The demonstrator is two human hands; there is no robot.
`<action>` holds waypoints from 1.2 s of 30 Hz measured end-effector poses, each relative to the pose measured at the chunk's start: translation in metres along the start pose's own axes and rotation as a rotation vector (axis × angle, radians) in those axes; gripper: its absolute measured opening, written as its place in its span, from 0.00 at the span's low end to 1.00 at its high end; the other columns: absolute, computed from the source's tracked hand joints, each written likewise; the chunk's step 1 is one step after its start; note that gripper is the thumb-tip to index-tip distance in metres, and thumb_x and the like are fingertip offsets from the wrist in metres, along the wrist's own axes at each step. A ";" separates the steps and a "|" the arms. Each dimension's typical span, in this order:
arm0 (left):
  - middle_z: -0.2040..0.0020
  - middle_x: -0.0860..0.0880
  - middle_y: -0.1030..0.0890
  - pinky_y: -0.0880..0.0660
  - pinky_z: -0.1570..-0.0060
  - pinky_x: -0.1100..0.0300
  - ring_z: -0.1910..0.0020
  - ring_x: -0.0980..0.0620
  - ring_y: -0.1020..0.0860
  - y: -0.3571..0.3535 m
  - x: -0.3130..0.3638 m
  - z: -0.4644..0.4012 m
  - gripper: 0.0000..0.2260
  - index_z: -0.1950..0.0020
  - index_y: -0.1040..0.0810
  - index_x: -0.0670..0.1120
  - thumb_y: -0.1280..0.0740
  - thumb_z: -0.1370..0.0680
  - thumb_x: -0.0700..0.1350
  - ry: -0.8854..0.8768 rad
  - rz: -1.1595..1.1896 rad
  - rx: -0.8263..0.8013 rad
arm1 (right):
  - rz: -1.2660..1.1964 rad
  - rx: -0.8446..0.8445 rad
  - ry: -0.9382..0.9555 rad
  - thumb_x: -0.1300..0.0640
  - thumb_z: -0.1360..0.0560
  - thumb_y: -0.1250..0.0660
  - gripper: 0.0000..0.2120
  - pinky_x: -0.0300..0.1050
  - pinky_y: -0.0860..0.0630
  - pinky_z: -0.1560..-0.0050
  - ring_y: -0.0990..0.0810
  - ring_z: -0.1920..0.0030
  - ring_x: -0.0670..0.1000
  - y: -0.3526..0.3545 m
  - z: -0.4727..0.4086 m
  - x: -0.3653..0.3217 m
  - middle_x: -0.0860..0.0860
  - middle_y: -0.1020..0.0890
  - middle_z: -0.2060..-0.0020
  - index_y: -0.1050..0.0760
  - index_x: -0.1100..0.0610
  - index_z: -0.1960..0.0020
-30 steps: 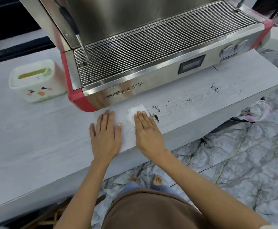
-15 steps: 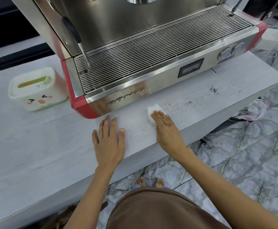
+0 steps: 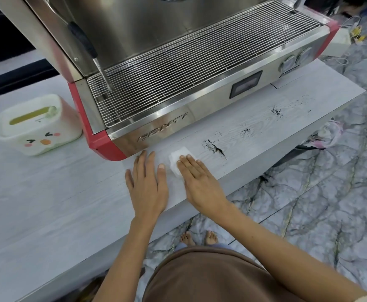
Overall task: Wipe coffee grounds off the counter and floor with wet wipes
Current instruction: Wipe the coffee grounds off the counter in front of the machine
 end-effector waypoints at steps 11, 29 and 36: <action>0.19 0.54 0.40 0.56 0.21 0.44 0.20 0.53 0.46 -0.003 -0.001 0.002 0.27 0.21 0.39 0.54 0.56 0.17 0.60 -0.046 -0.072 -0.052 | 0.005 0.041 -0.186 0.67 0.21 0.45 0.23 0.52 0.48 0.24 0.44 0.24 0.54 0.018 -0.011 0.042 0.56 0.38 0.25 0.40 0.61 0.26; 0.19 0.55 0.40 0.57 0.22 0.44 0.19 0.55 0.47 -0.009 0.007 0.004 0.27 0.21 0.39 0.55 0.59 0.17 0.61 -0.085 -0.054 -0.074 | -0.137 0.088 -0.104 0.68 0.22 0.42 0.20 0.54 0.40 0.26 0.35 0.28 0.57 0.024 0.011 0.016 0.59 0.30 0.31 0.33 0.64 0.30; 0.19 0.54 0.40 0.56 0.22 0.43 0.19 0.54 0.47 -0.019 0.022 0.004 0.26 0.21 0.38 0.54 0.57 0.17 0.59 -0.073 -0.079 -0.069 | -0.054 0.046 -0.064 0.65 0.23 0.40 0.22 0.55 0.40 0.26 0.37 0.27 0.56 0.010 0.009 0.014 0.59 0.31 0.29 0.34 0.63 0.29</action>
Point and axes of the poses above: each hand's wrist, its own z-axis away from the middle knuckle, its own y-axis out of the back of the hand, x = y × z, the point moved 2 cm from there along -z, towards the middle knuckle
